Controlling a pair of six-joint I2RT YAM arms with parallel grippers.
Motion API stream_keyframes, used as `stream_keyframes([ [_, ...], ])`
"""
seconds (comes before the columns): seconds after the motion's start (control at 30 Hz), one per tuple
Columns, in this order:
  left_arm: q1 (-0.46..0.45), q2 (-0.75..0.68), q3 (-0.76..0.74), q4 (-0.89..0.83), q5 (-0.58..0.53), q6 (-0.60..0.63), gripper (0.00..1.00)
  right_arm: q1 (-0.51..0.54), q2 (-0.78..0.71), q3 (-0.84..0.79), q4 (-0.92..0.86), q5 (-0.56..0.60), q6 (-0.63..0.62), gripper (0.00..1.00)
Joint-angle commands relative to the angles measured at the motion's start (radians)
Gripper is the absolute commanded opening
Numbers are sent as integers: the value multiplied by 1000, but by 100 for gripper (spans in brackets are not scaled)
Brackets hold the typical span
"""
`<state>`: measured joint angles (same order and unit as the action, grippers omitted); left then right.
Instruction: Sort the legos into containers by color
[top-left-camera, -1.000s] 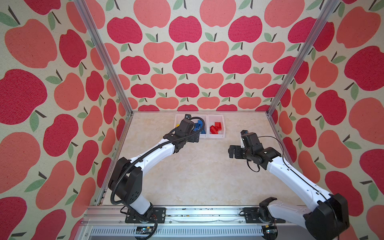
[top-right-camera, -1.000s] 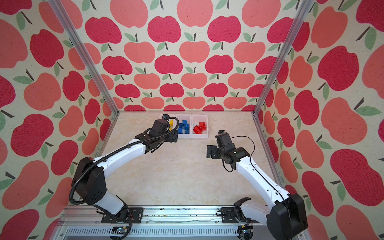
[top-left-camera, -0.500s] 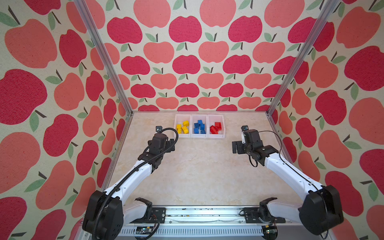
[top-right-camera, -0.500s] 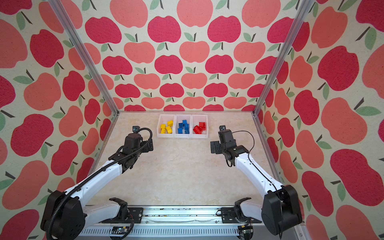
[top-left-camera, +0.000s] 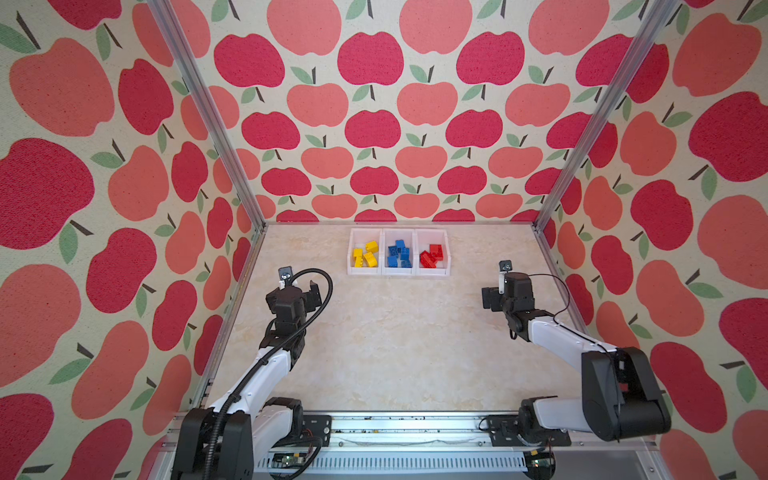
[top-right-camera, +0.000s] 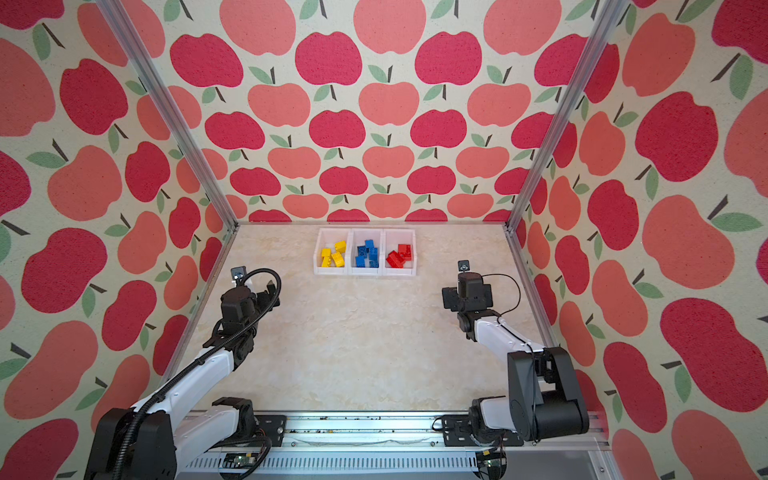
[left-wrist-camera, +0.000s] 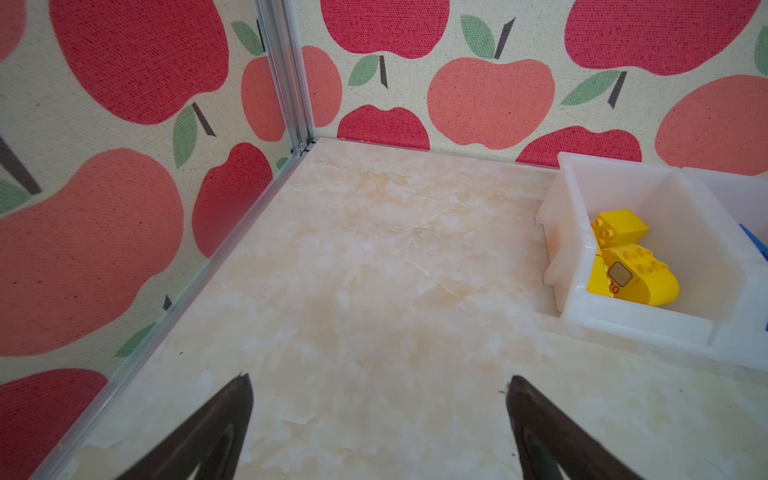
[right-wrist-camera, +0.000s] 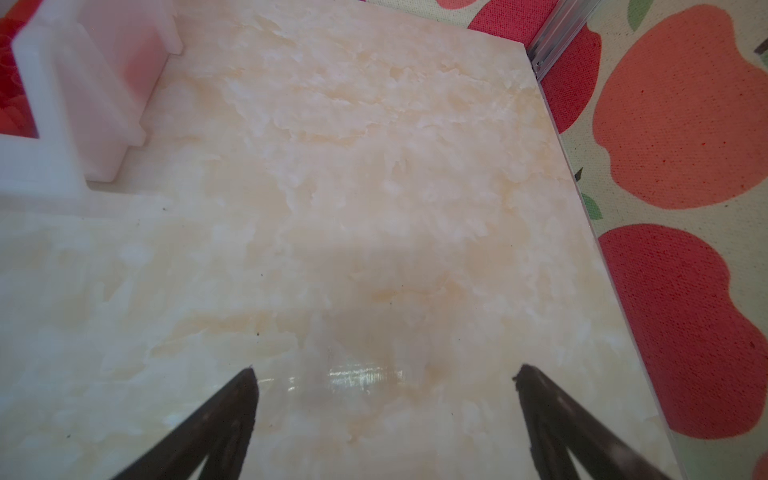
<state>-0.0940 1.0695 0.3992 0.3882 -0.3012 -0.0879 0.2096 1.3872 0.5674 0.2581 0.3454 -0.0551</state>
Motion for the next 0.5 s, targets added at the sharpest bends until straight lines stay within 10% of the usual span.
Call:
stream_keyframes([
  [0.0, 40, 54, -39, 188, -17, 48, 96, -24, 46, -22, 223, -33, -55, 99],
  [0.47, 149, 402, -140, 665, 97, 63, 95, -76, 147, -112, 528, -114, -51, 99],
])
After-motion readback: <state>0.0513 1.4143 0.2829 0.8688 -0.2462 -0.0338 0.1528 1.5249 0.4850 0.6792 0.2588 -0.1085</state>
